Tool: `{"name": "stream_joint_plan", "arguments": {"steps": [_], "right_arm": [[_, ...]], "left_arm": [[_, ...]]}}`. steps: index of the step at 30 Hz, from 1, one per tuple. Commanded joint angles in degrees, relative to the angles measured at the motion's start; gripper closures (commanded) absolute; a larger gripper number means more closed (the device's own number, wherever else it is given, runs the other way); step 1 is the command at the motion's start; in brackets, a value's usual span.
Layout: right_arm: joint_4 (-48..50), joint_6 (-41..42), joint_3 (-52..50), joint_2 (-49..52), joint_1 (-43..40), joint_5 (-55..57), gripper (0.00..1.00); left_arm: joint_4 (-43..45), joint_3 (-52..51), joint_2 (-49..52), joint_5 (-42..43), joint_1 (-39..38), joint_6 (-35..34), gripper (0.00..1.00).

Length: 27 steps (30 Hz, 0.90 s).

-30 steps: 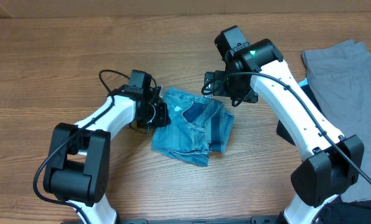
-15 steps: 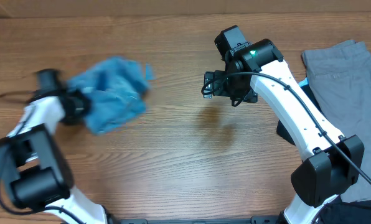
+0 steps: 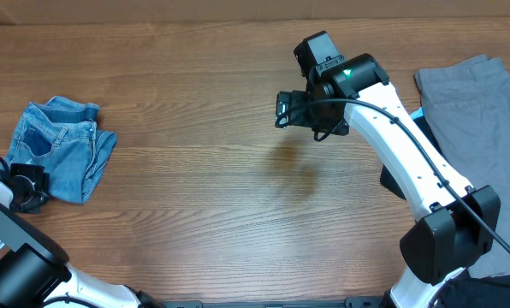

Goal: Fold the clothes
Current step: 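Drag the jeans bundle to the upper-left table corner with the left gripper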

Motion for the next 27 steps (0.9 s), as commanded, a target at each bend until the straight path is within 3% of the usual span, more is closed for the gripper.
{"name": "stream_joint_plan", "arguments": {"steps": [1,2,3,5,14,17,23,25,27], "right_arm": [[0.5,0.2,0.9,-1.0,-0.1,-2.0,0.0],[0.5,0.2,0.9,-1.0,-0.1,-2.0,0.0],[0.5,0.2,0.9,-1.0,-0.1,-2.0,0.0],[0.4,0.2,0.9,-1.0,-0.1,-2.0,0.0],[-1.6,0.2,0.9,-1.0,-0.1,-2.0,0.0],[-2.4,0.2,0.9,-1.0,-0.1,-2.0,0.0],[-3.0,0.2,0.9,-1.0,-0.1,-3.0,0.0],[-3.1,0.2,0.9,-1.0,-0.1,-3.5,0.0],[-3.2,0.2,0.9,-1.0,-0.1,-3.5,0.0]], "left_arm": [[-1.7,-0.1,0.8,1.9,-2.6,-5.1,0.71],[-1.6,-0.1,0.8,1.8,-3.5,-5.9,0.73],[-1.5,-0.1,0.8,1.7,-5.0,-7.1,0.83],[-0.7,-0.1,0.8,0.6,-7.3,-11.1,0.91],[19.2,-0.1,0.8,-9.3,-18.7,-17.5,0.75],[26.4,0.0,1.9,-13.9,-21.9,-18.9,0.63],[32.3,0.3,3.9,-8.3,-24.7,-15.1,0.11],[30.9,1.4,3.8,-6.2,-24.7,-10.4,0.01],[26.3,3.4,3.3,-5.0,-24.4,-7.1,0.0]]}}
